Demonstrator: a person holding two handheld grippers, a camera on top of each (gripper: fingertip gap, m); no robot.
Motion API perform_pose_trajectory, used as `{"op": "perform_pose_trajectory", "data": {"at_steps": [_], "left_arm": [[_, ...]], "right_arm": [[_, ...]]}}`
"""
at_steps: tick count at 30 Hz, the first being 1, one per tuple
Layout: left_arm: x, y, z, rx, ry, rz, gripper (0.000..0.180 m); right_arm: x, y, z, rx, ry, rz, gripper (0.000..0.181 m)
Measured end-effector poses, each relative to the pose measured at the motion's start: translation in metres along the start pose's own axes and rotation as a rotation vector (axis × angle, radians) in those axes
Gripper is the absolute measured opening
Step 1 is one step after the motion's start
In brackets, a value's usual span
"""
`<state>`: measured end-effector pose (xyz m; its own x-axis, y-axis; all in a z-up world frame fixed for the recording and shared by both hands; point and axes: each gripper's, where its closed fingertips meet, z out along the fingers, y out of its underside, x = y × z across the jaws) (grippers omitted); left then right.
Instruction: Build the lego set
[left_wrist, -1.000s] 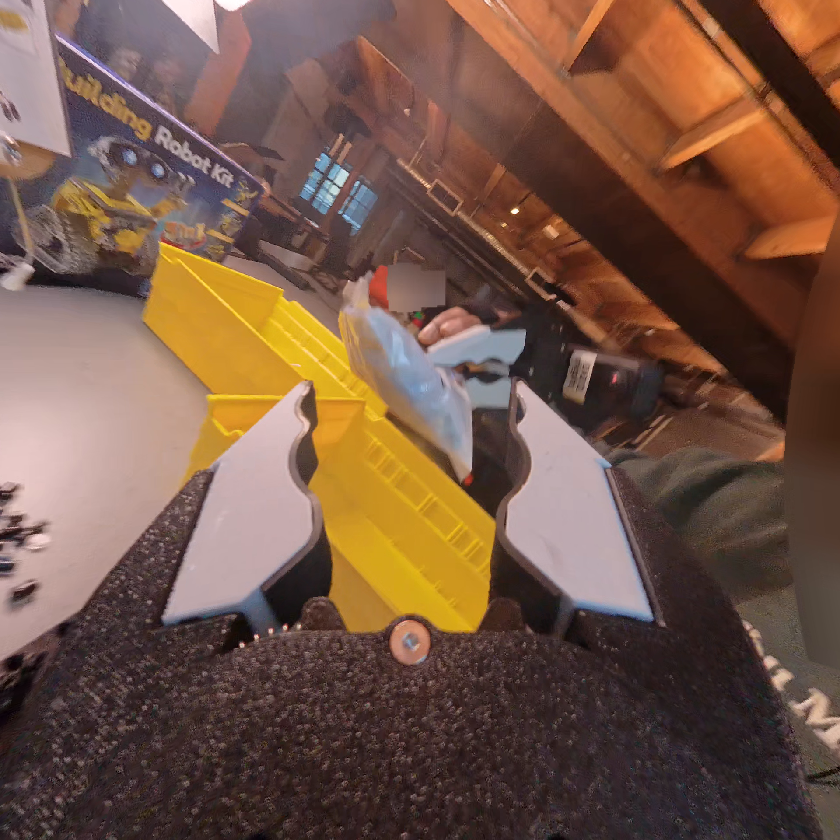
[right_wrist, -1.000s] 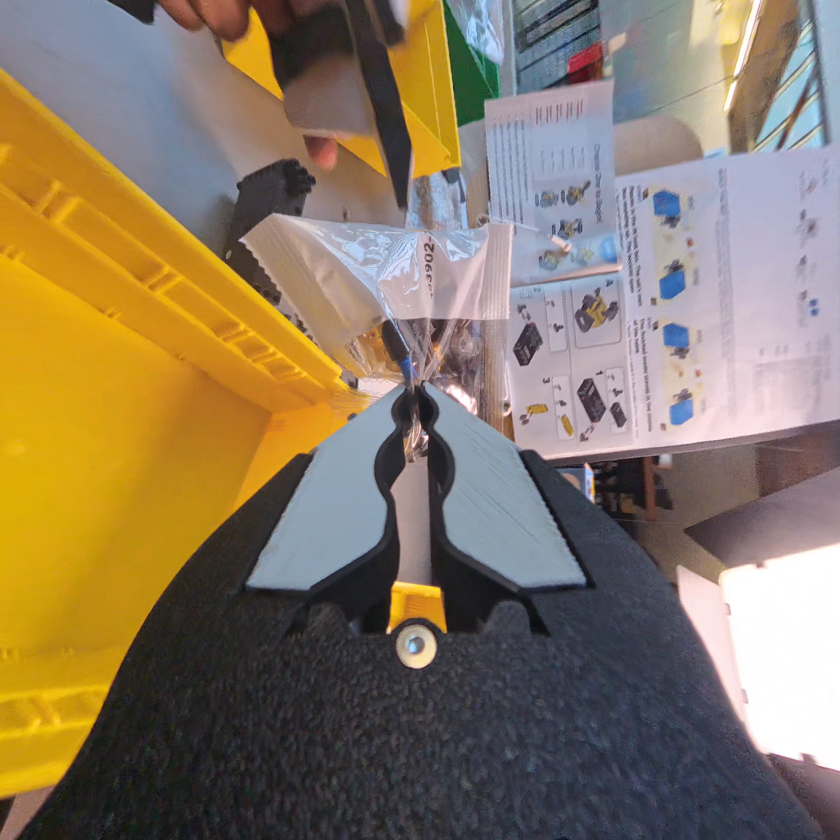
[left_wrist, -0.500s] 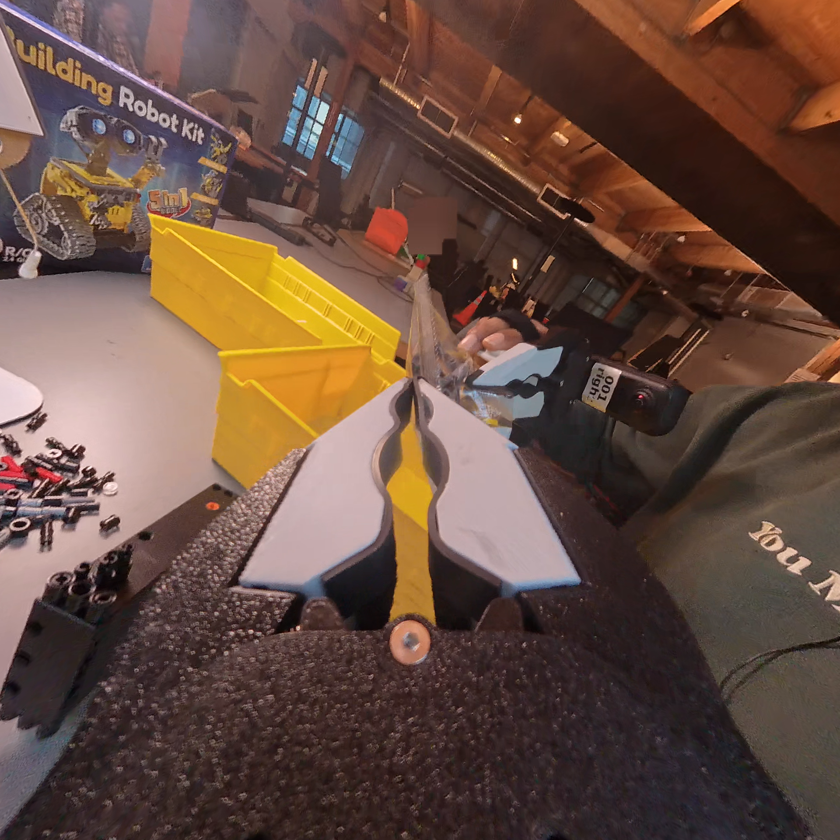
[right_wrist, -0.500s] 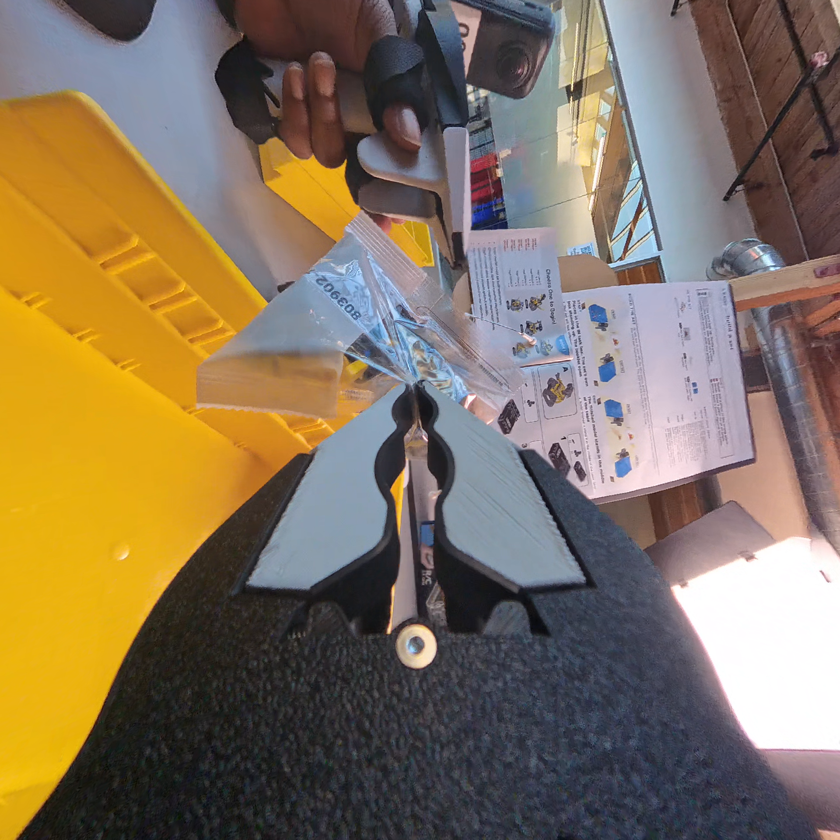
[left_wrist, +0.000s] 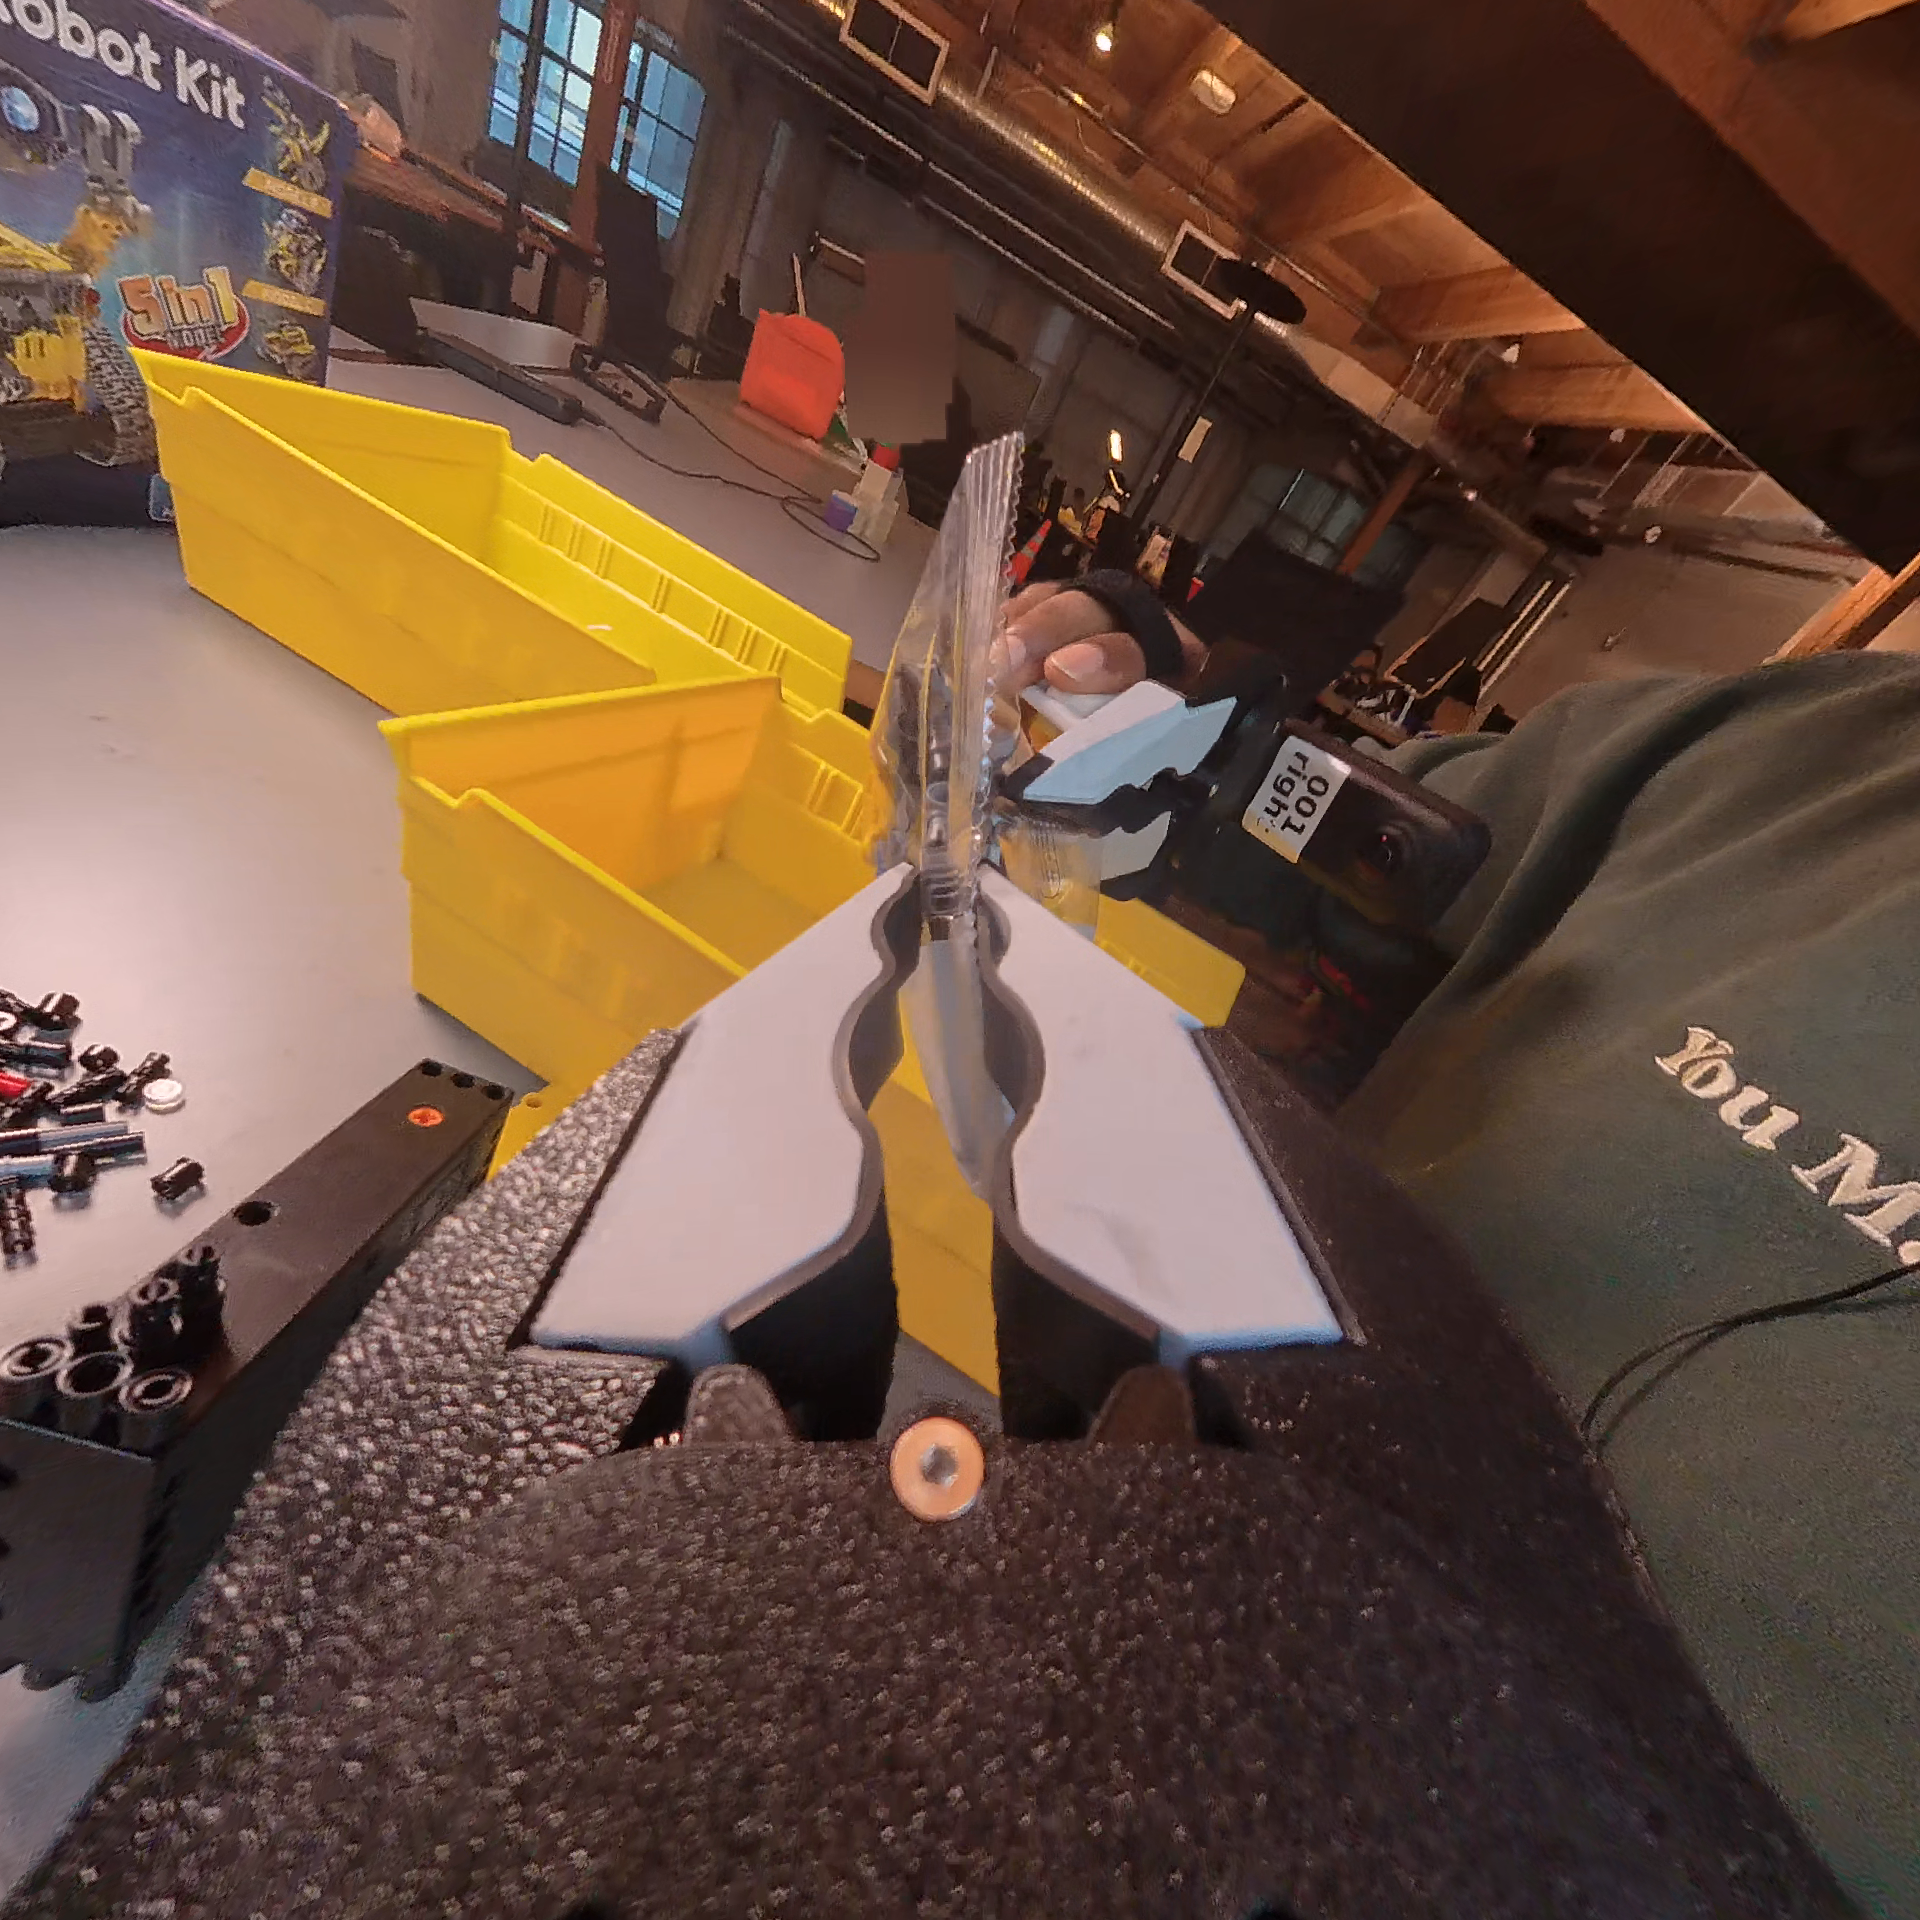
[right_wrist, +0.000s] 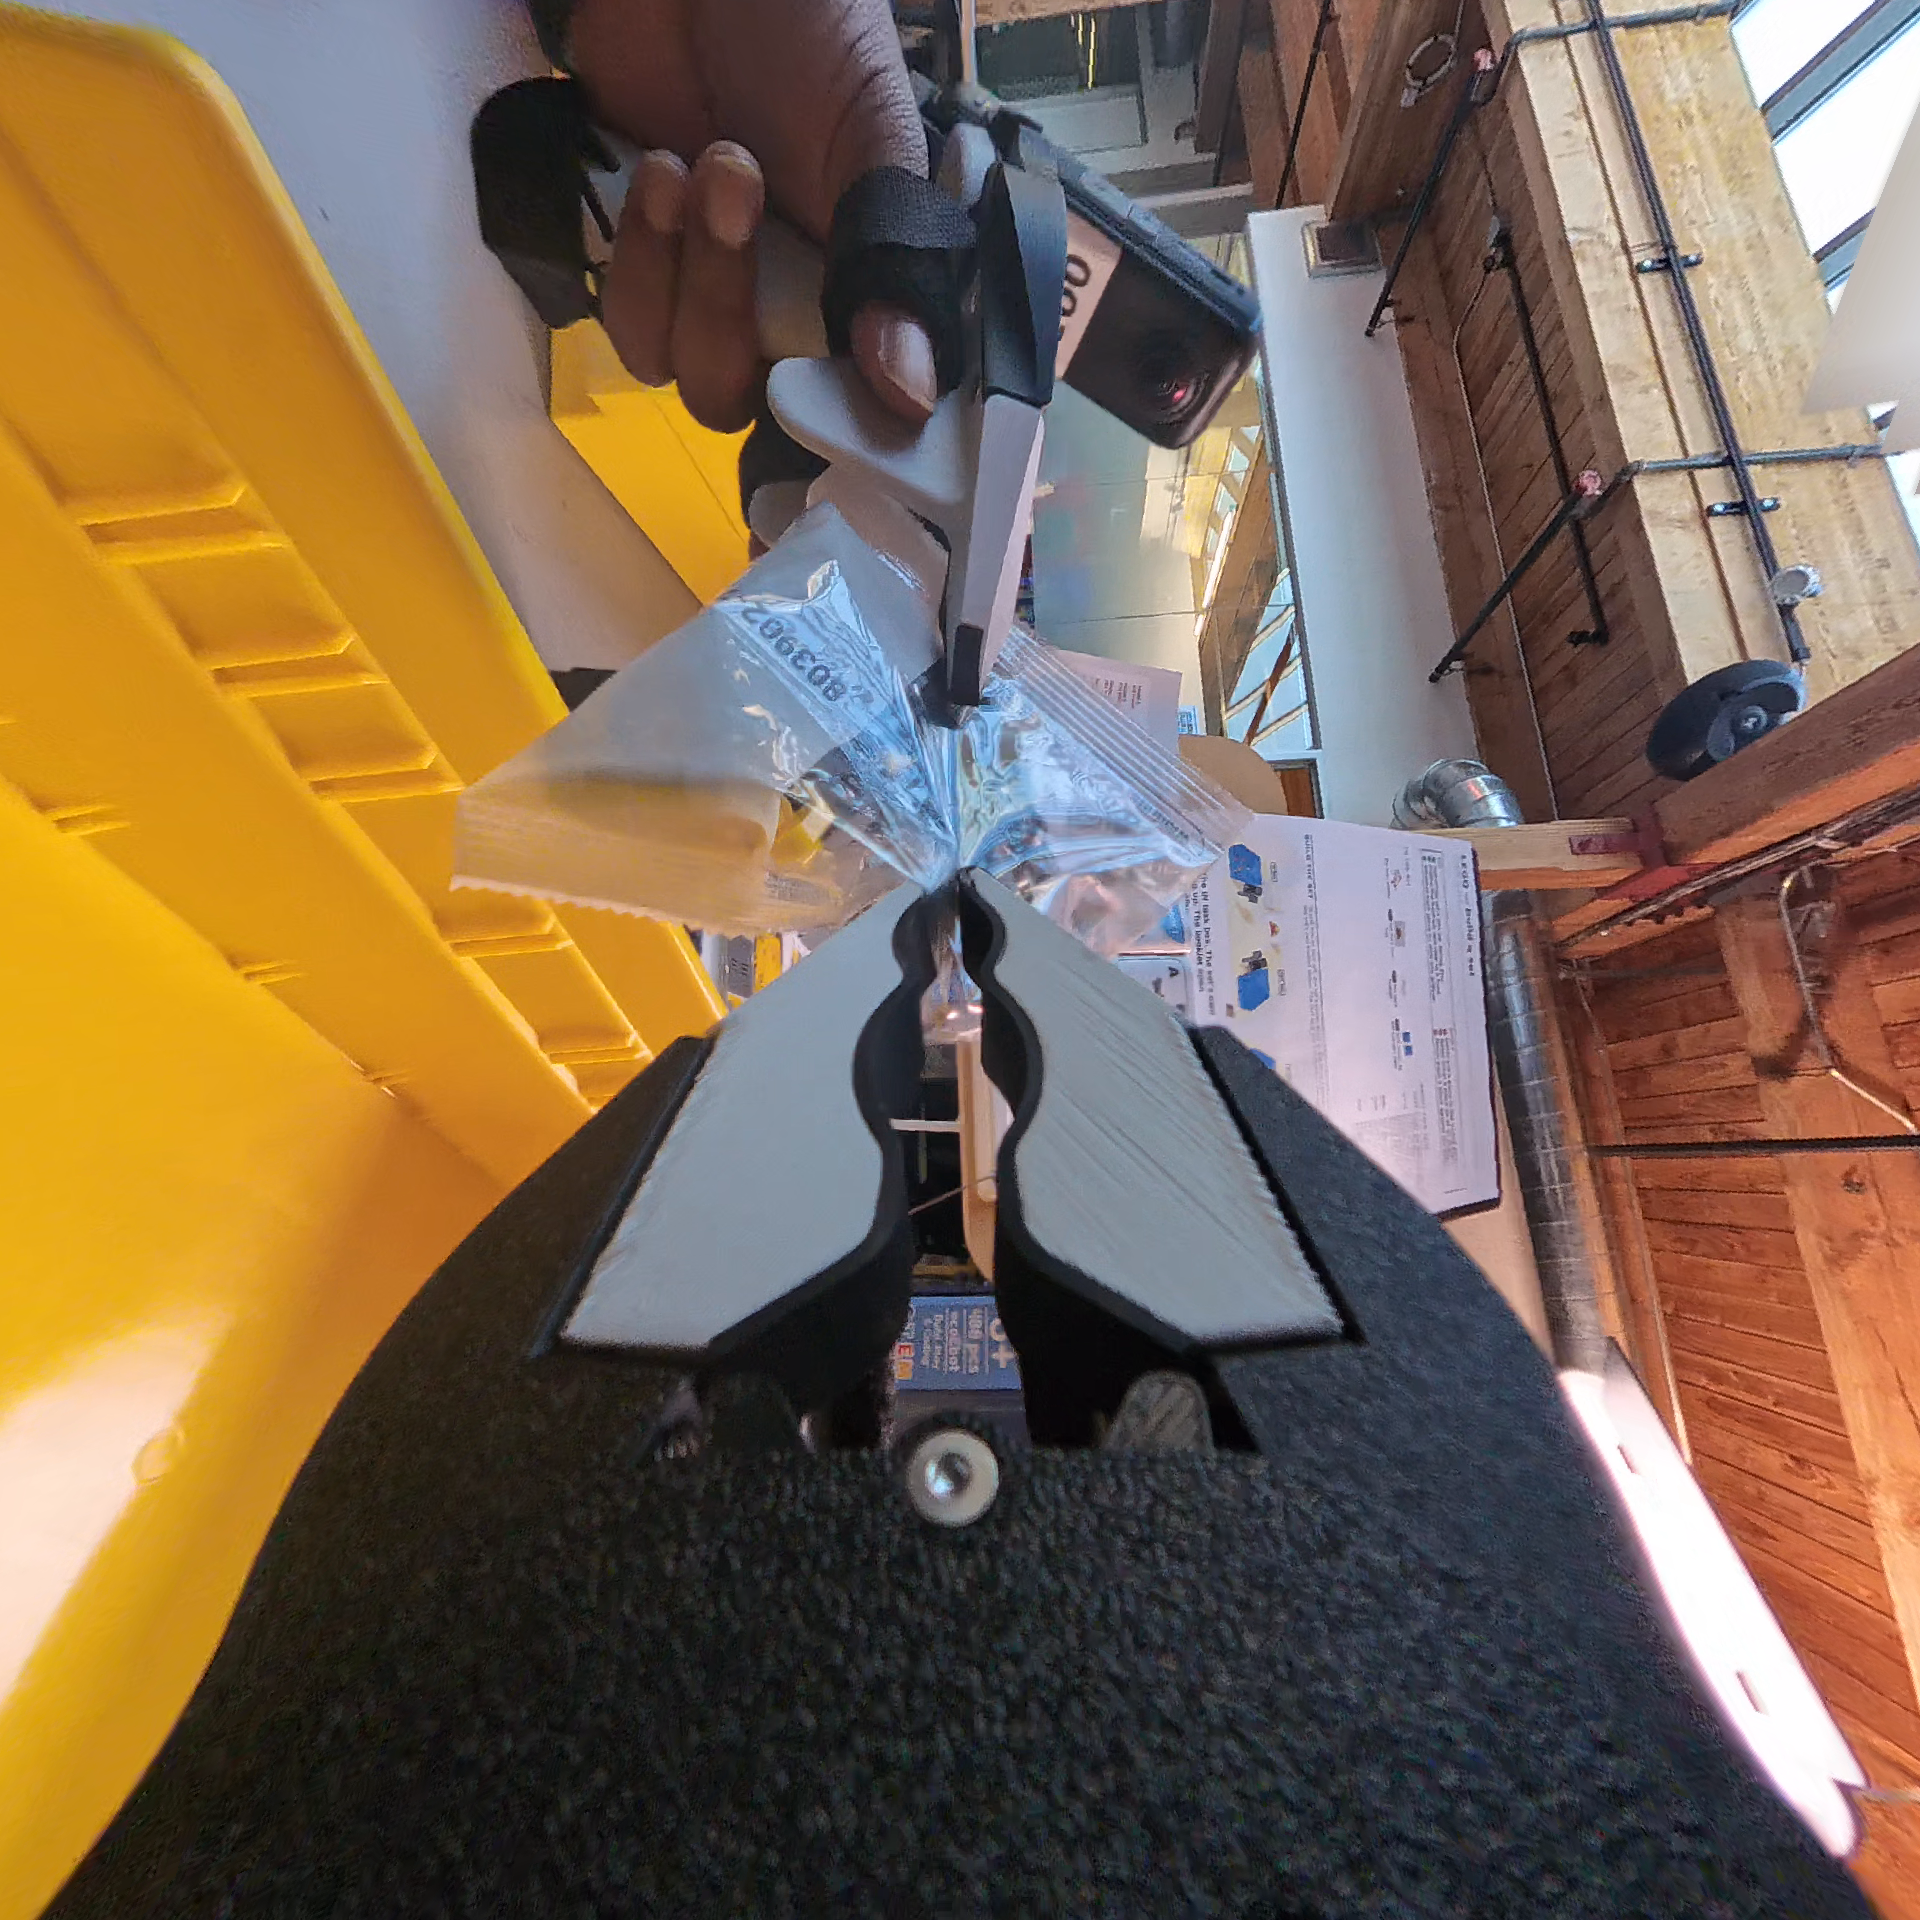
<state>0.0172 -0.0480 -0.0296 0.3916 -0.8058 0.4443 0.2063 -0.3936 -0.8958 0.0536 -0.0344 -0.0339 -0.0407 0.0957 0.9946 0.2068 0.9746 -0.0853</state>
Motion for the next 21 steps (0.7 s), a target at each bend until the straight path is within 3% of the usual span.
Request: {"op": "perform_pose_trajectory", "data": {"at_steps": [4,7,10,14,15,16,17,18,21], "left_arm": [[-0.004,-0.004,-0.009,-0.016,-0.016,0.011,0.007],[-0.008,-0.009,-0.02,-0.002,-0.024,0.007,0.007],[-0.006,-0.014,-0.022,0.004,-0.008,0.014,0.007],[0.004,-0.018,-0.012,-0.006,0.027,0.052,0.007],[0.007,-0.019,-0.009,-0.008,0.035,0.063,0.007],[0.009,-0.02,-0.008,-0.008,0.037,0.072,0.007],[0.009,-0.022,-0.009,-0.004,0.029,0.084,0.007],[0.008,-0.024,-0.012,-0.003,0.012,0.094,0.007],[0.005,-0.02,-0.019,-0.026,-0.022,0.109,0.007]], "right_arm": [[-0.01,0.006,-0.007,-0.001,-0.117,0.199,0.014],[-0.012,0.009,-0.02,0.031,-0.299,0.596,0.023],[0.002,0.018,-0.026,0.078,-0.418,1.014,0.054],[0.019,0.026,-0.016,0.187,-0.53,1.423,0.076],[0.019,0.022,-0.013,0.229,-0.588,1.507,0.074],[0.02,0.016,-0.013,0.289,-0.651,1.55,0.054],[0.021,0.014,-0.013,0.328,-0.666,1.552,0.018],[0.021,0.017,-0.012,0.335,-0.653,1.525,0.005],[0.018,0.022,-0.012,0.284,-0.667,1.472,0.003]]}}
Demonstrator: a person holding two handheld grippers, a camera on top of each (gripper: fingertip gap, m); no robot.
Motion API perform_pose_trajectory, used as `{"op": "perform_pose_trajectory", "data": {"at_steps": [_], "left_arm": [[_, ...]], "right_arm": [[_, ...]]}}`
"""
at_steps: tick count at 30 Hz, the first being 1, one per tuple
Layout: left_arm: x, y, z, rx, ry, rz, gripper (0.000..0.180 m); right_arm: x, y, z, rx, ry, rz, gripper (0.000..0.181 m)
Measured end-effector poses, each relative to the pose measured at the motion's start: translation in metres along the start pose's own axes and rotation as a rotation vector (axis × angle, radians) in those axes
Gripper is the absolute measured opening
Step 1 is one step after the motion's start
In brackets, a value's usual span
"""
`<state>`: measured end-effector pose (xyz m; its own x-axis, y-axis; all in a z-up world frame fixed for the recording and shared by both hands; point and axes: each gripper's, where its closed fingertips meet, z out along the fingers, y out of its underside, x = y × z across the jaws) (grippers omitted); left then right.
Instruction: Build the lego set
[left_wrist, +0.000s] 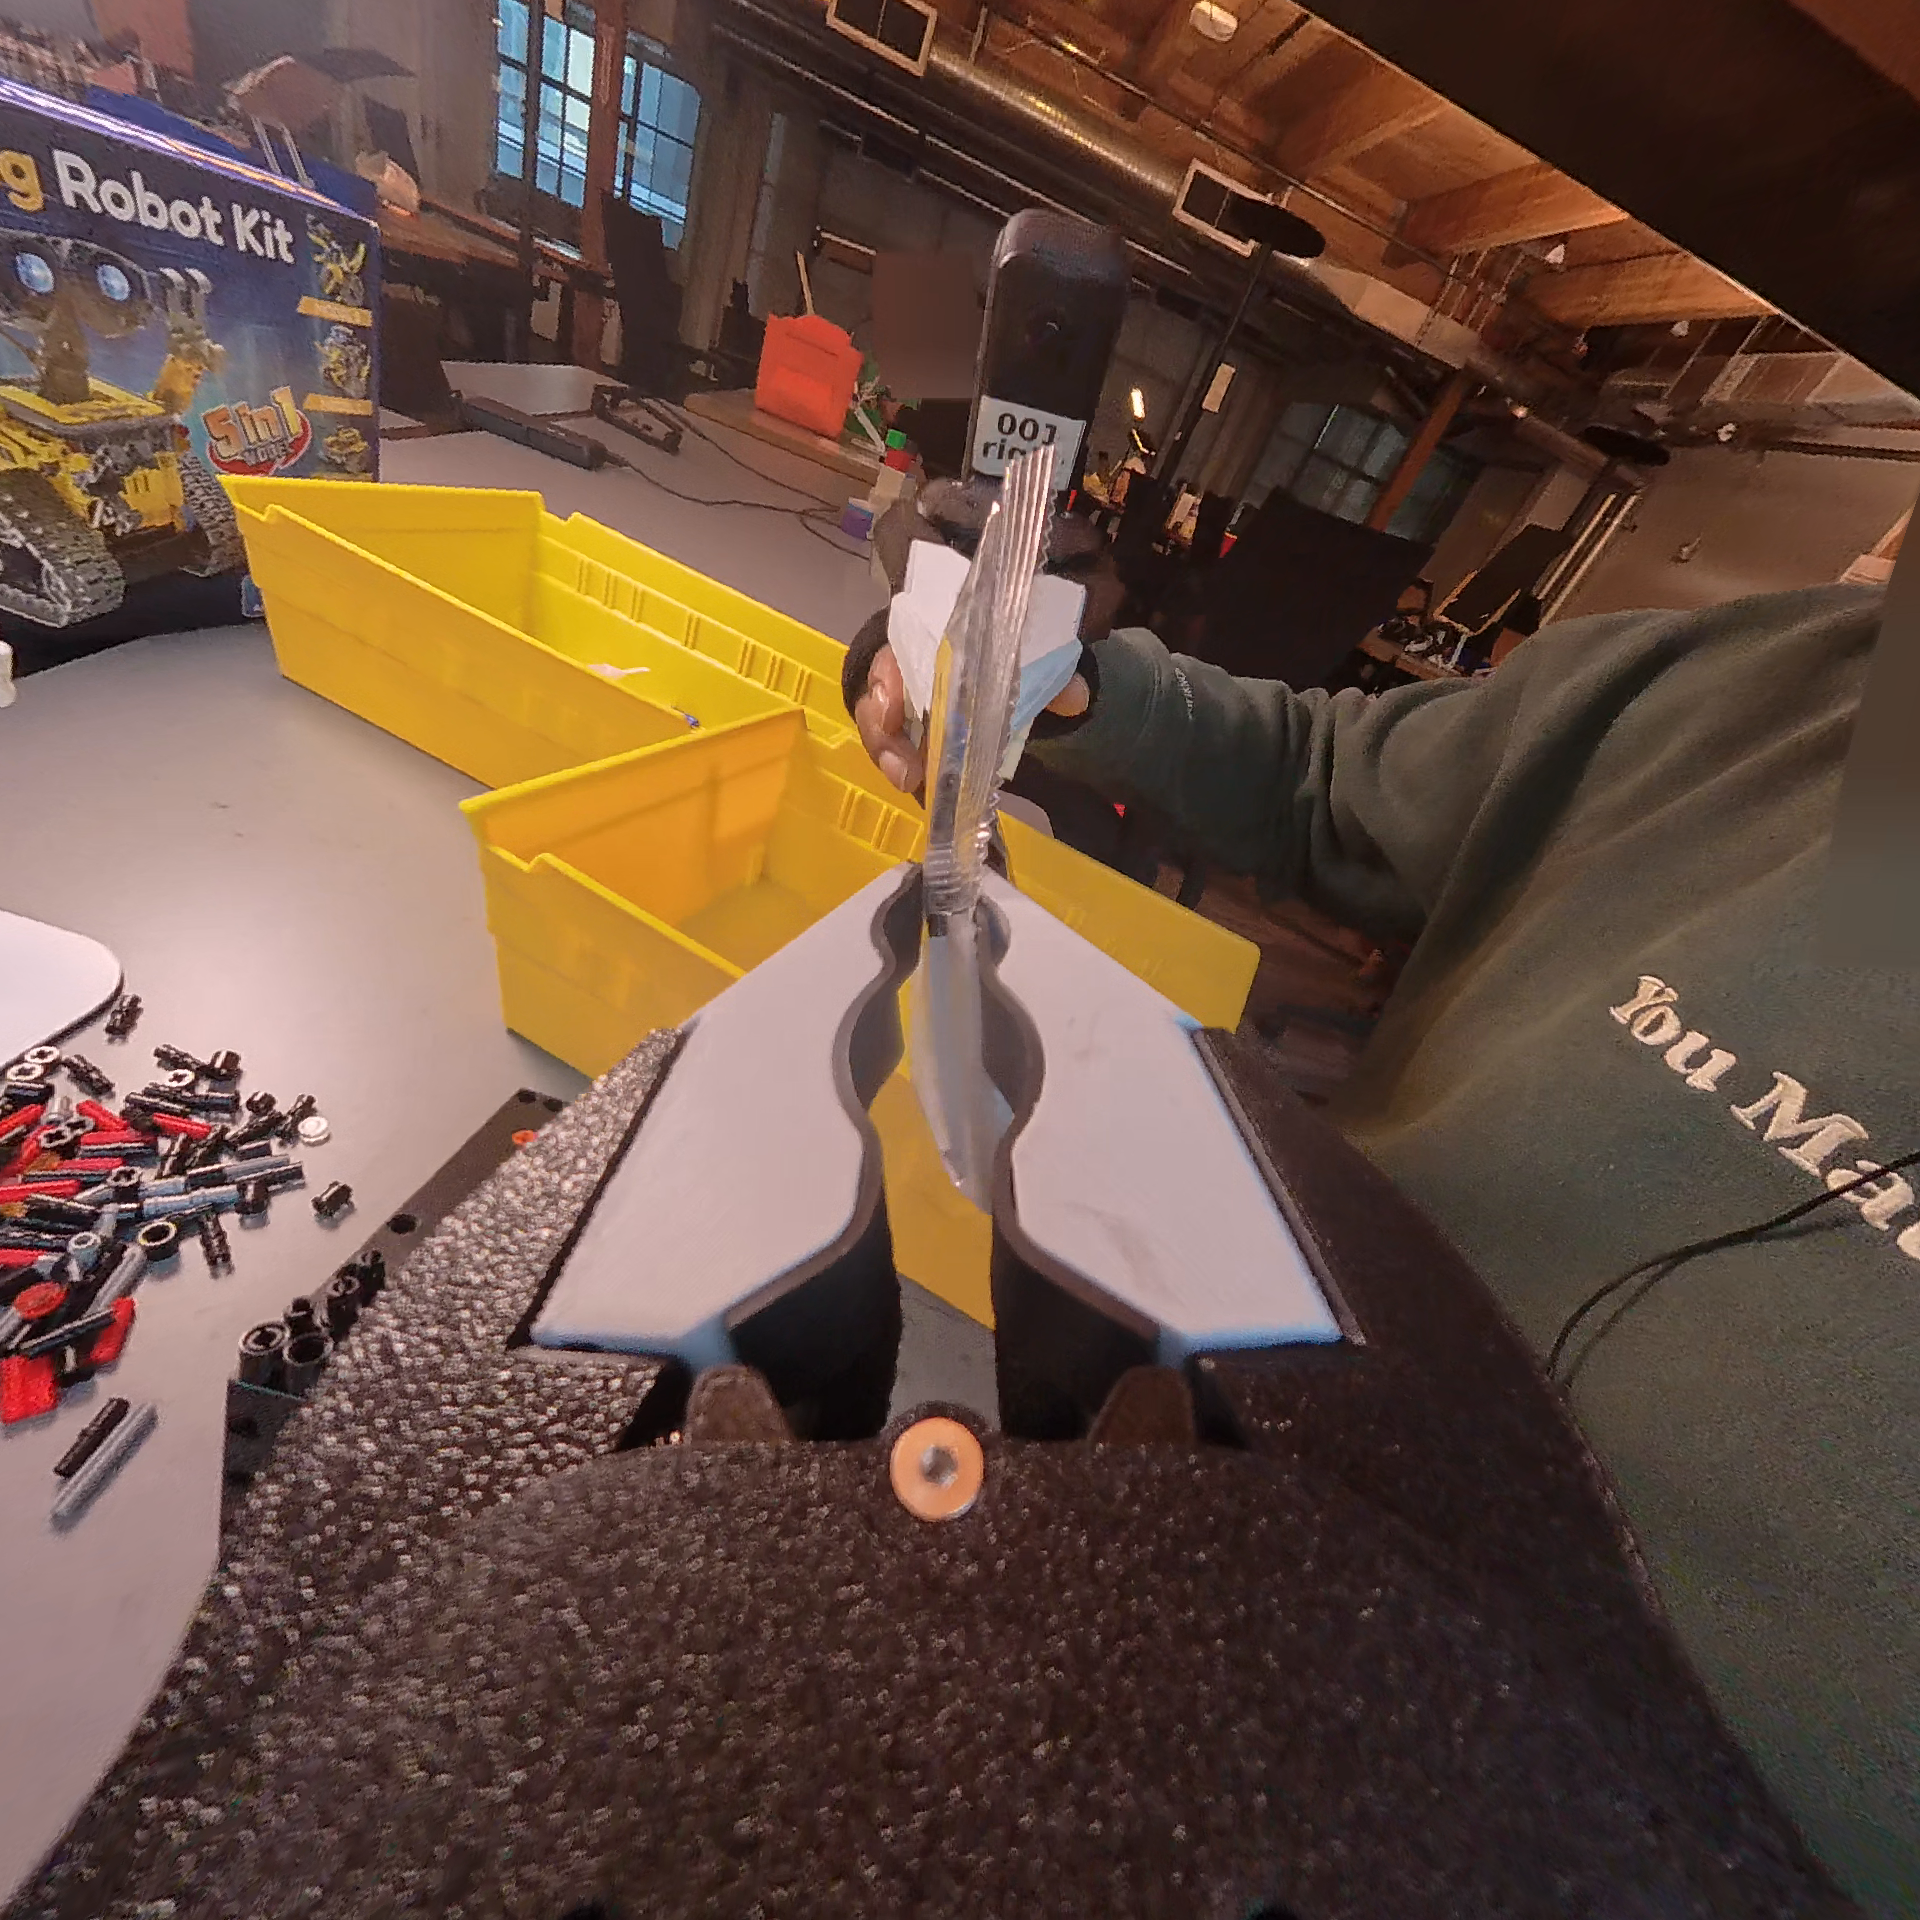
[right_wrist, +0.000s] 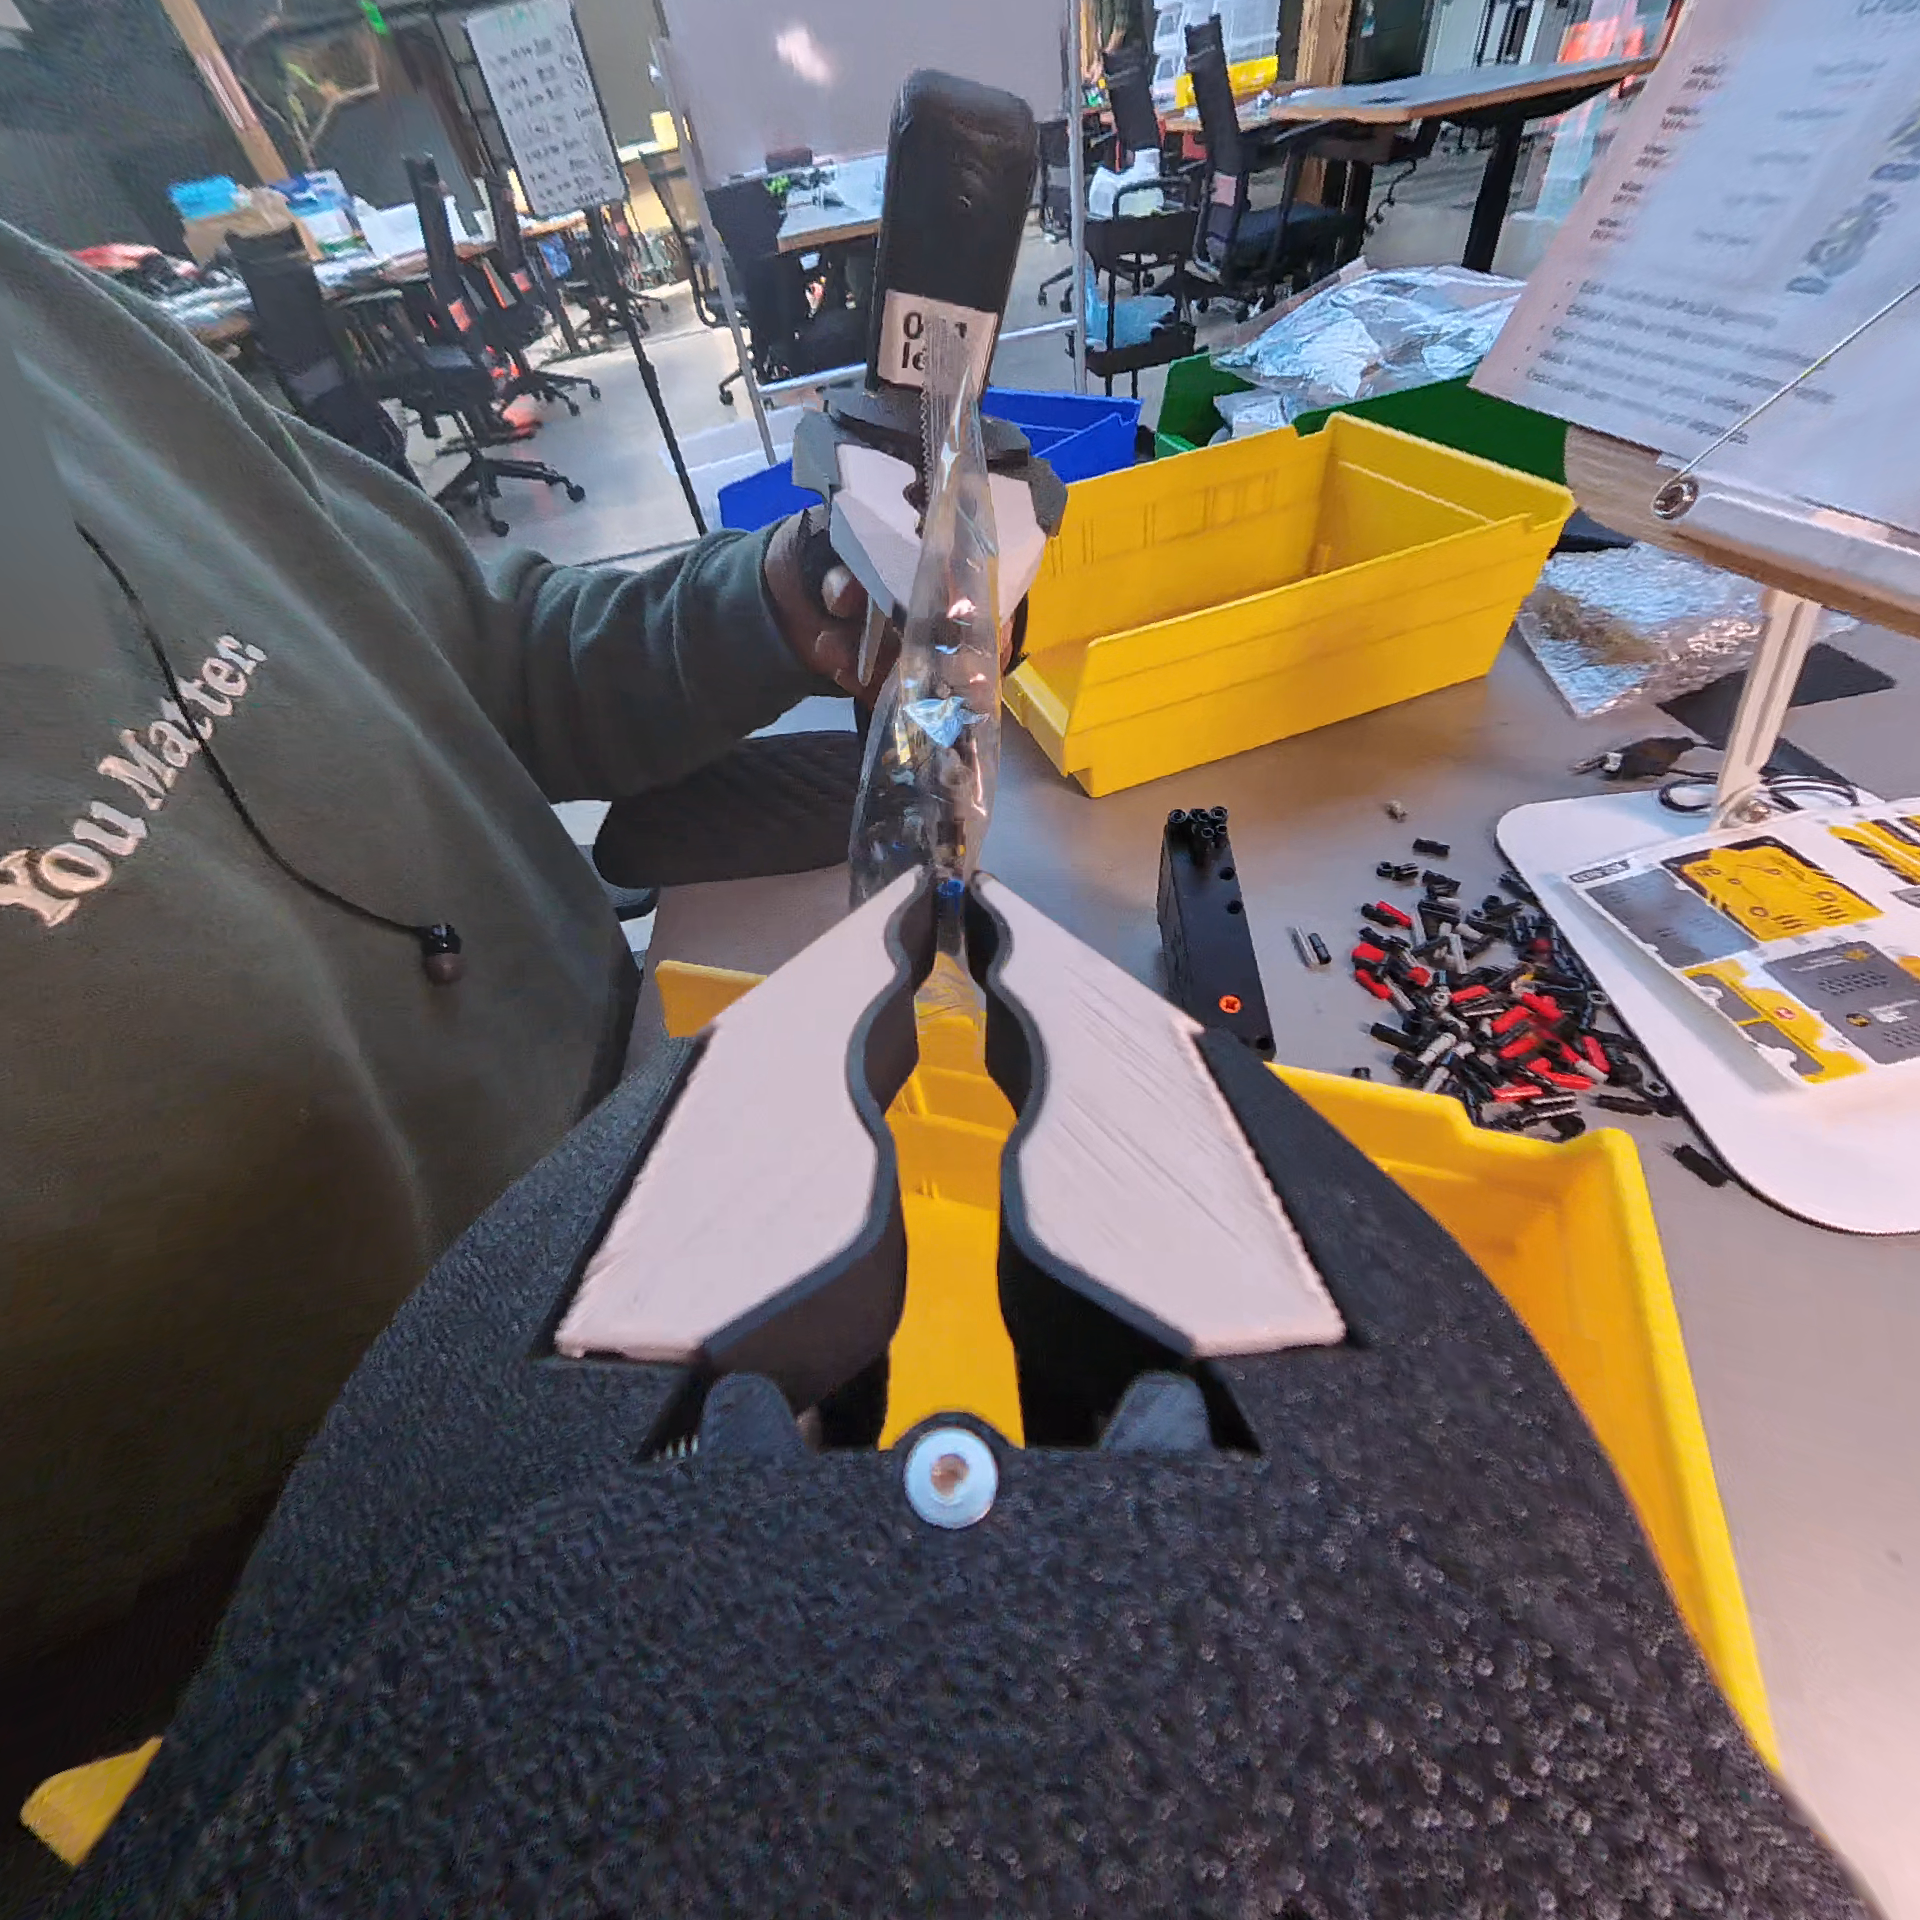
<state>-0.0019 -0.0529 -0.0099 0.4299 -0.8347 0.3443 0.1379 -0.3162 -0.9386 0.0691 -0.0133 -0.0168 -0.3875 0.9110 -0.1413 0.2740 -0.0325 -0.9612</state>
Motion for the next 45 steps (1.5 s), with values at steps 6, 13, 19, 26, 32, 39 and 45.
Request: {"op": "perform_pose_trajectory", "data": {"at_steps": [6,13,19,26,32,39,45], "left_arm": [[-0.008,0.0,-0.008,0.068,0.03,-0.099,0.007],[-0.009,-0.006,-0.007,0.174,0.108,-0.175,0.007],[-0.009,-0.005,-0.008,0.188,0.119,-0.183,0.007],[-0.012,0.006,-0.008,0.119,0.057,-0.115,0.008],[-0.014,-0.01,-0.005,0.103,0.014,-0.007,0.034],[-0.022,-0.02,0.014,0.095,0.038,0.006,0.014],[-0.009,-0.03,0.026,0.085,0.119,-0.007,0.0]], "right_arm": [[0.005,-0.004,-0.012,-0.025,0.054,0.017,0.0],[0.006,0.0,-0.013,-0.03,0.091,0.049,0.042],[0.005,0.003,-0.001,-0.035,0.075,0.036,0.0],[-0.003,0.001,-0.002,-0.084,0.078,0.016,0.0],[-0.013,0.001,-0.001,-0.046,0.054,0.053,0.0],[-0.031,-0.008,-0.007,0.099,-0.027,0.096,0.0],[-0.049,0.0,-0.017,0.119,-0.041,0.106,0.0]]}}
